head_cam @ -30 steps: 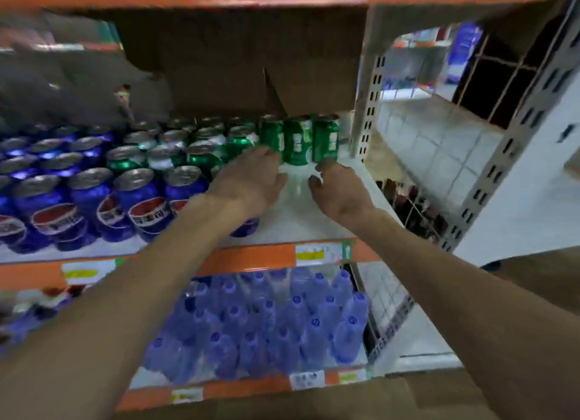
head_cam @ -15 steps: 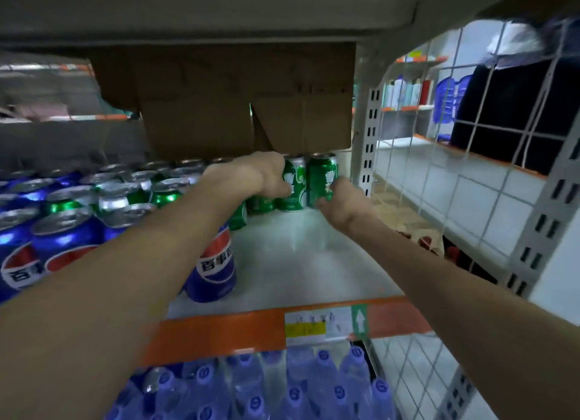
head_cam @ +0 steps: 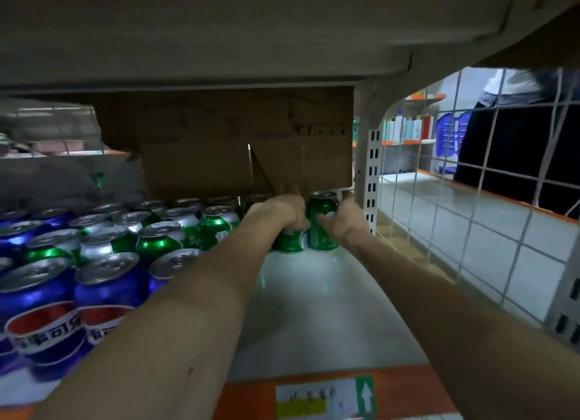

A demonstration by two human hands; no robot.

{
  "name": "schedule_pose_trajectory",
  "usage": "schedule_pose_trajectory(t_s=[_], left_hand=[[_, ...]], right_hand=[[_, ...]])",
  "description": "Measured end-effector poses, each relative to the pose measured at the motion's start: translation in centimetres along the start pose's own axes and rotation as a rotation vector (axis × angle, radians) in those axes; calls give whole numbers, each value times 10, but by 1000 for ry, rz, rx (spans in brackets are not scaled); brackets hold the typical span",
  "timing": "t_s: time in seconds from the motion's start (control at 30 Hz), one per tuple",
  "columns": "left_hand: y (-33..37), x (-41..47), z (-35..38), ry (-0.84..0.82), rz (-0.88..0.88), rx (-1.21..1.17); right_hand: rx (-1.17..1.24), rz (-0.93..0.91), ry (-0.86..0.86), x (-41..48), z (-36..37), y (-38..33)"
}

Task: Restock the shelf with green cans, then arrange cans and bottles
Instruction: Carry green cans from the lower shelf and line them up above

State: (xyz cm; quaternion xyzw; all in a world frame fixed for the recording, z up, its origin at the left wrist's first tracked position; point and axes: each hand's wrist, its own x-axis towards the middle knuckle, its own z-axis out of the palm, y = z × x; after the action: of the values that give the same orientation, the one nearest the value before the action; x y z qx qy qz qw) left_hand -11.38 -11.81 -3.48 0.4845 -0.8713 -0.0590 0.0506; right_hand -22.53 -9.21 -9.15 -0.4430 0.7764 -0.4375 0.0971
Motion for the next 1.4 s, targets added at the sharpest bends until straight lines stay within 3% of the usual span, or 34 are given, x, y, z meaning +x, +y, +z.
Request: schedule_pose_trajectory(t_s=[0.23,0.37,0.6,0.8,0.97,1.13,1.23,1.4], left_hand=[[1,-1,1,117,17,-72],[-6,5,12,66,-42,-104],[-10,10,20,151,-82,-201],[-4,-8,13,140,-19,-215],[0,-54,-16,88,-10,-276],[16,-133,-57,52,53,-435],[26,-180,-91,-41,-17,-472],[27,-278,-185,-229,-29,-514]], right_hand=[[-124,40,119,-2,0,2],[24,-2,84,-7,-6,4],[135,-85,34,-21,-15,17],[250,-56,31,-44,-30,25],[75,-66,-19,-85,-61,4],[156,63,-85,-150,-119,-35],[152,142,-119,-194,-168,-74],[-52,217,-374,-273,-265,-158]])
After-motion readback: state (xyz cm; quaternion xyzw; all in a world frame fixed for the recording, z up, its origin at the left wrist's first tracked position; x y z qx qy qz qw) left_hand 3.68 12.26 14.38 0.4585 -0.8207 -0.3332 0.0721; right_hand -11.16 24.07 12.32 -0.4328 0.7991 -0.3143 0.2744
